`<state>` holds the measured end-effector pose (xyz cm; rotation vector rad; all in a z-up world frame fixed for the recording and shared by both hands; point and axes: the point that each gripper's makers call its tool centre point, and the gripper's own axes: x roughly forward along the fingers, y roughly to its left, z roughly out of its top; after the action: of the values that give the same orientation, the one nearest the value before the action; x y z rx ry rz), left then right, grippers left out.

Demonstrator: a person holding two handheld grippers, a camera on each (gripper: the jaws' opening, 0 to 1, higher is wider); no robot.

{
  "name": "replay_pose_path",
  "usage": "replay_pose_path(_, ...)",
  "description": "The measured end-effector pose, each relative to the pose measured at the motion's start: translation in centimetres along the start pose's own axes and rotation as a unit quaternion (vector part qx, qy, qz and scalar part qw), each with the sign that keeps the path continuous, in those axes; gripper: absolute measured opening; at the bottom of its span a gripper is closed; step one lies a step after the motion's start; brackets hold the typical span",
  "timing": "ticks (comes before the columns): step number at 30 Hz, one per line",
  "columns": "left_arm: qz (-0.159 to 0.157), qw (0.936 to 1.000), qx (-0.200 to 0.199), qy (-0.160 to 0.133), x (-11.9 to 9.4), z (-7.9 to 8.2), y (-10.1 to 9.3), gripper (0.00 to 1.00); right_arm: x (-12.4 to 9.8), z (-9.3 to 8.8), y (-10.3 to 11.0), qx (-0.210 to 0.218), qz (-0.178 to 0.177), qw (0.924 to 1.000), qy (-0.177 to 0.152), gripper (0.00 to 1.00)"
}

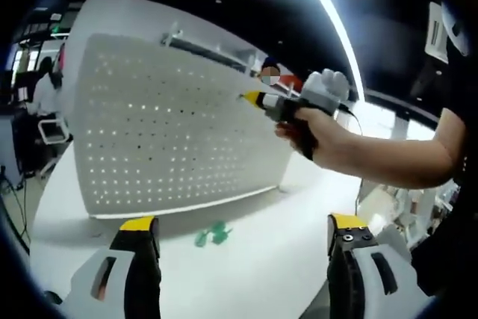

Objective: Insert the hook assembly into the mounting plate slot until the hook locks in place.

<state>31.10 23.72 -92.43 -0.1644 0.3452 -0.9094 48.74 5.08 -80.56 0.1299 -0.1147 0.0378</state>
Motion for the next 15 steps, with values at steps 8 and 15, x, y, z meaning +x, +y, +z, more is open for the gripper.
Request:
replay_pose_path(8,0.003,1.0,-0.001,-0.002,0.1,0.3,0.3,0.93,0.8,0.6,-0.5,0.0,-0.014,0.9998,-0.015,0.0)
replay_pose_path(15,0.004,1.0,0.004,-0.006,0.0,1.0,0.3,0.92,1.7,0.3,-1.0,0.007,-0.026,0.9995,-0.014,0.0)
